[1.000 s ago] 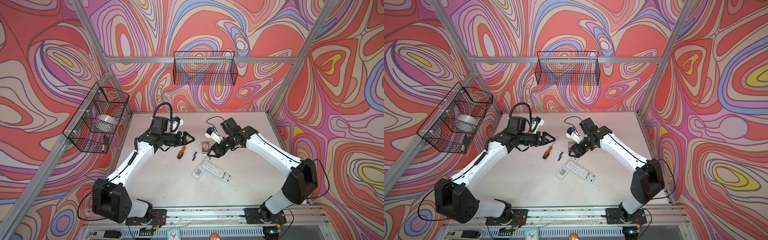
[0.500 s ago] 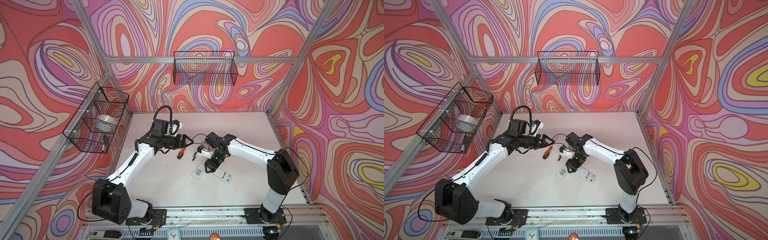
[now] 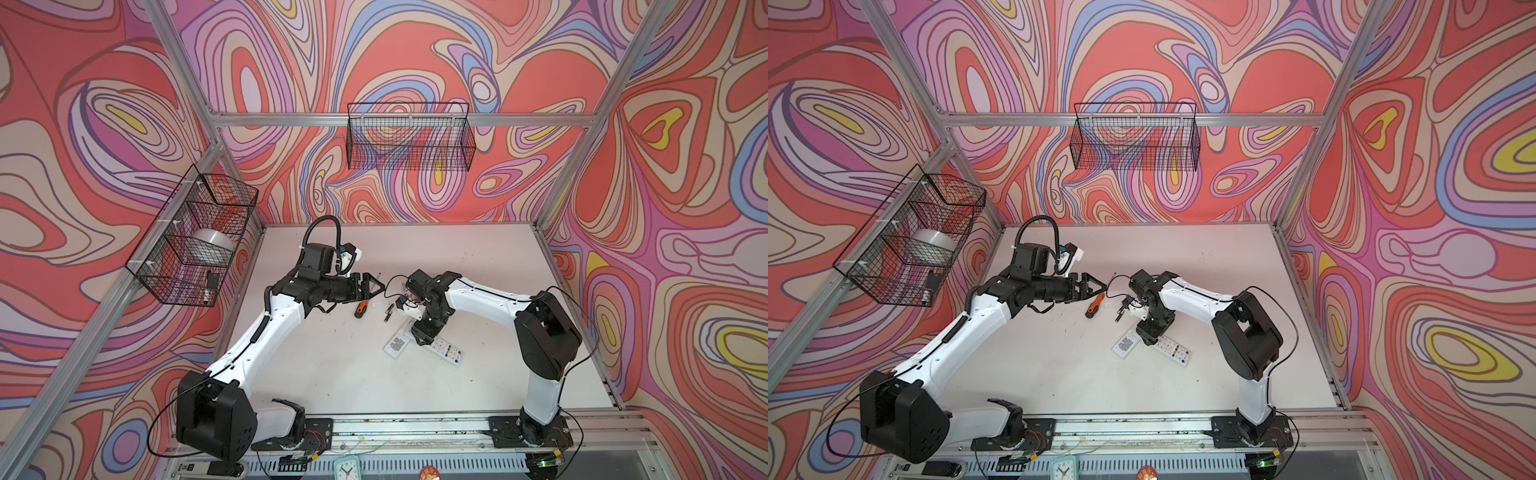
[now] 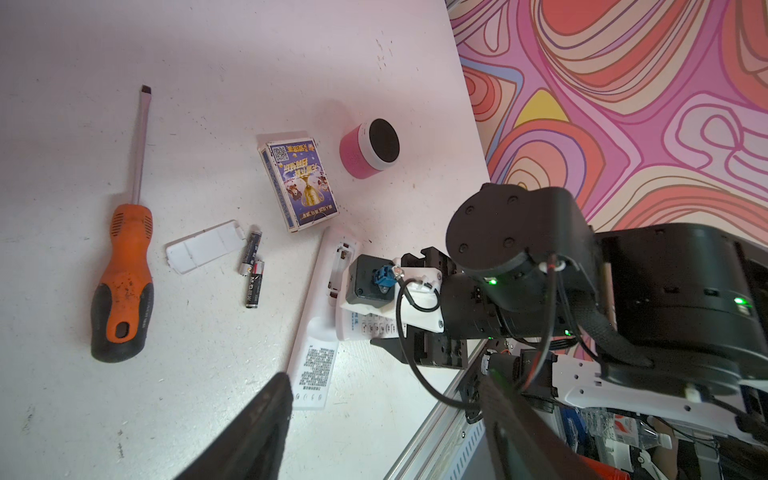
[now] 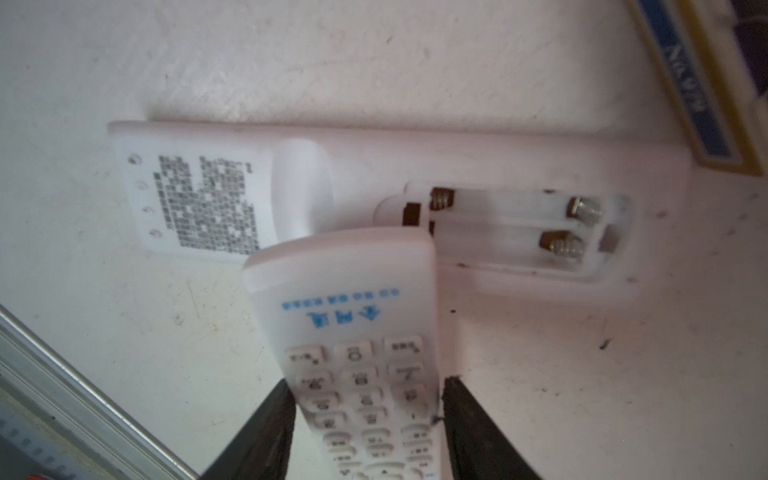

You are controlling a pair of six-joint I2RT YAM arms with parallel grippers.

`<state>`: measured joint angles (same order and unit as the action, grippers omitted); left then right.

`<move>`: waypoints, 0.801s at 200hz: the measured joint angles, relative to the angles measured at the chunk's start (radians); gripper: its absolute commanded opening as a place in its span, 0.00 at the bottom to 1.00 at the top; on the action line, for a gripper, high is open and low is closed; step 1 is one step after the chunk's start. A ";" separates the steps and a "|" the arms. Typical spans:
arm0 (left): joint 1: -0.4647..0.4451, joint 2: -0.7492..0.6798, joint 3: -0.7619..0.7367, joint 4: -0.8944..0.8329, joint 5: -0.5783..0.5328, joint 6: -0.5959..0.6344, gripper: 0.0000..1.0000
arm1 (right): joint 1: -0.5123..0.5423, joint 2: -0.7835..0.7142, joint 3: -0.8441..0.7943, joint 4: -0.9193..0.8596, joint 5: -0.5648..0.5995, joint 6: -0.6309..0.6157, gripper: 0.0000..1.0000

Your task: Unload the batteries from the remote control

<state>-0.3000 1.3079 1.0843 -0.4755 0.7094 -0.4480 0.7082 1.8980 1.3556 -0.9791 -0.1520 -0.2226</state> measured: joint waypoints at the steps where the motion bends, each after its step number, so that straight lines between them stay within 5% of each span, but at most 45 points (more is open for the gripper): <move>1: 0.000 0.000 0.000 0.000 0.000 0.000 0.75 | 0.000 0.001 0.000 0.001 0.000 0.000 0.82; 49: 0.000 0.005 0.010 -0.014 0.000 0.013 0.75 | 0.000 0.043 0.000 0.032 -0.001 0.007 0.74; 81: 0.000 0.005 0.016 -0.022 0.000 0.022 0.76 | 0.000 0.044 -0.009 0.053 0.004 0.018 0.50; 109: 0.000 0.013 0.016 -0.024 0.000 0.021 0.75 | 0.000 0.031 -0.024 0.071 -0.016 0.024 0.44; 160: 0.000 0.032 0.018 -0.013 0.009 -0.045 0.74 | -0.084 -0.204 -0.118 0.160 -0.150 0.072 0.32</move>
<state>-0.2996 1.3403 1.1019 -0.4881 0.7185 -0.4927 0.6243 1.6936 1.2373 -0.8188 -0.3019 -0.1501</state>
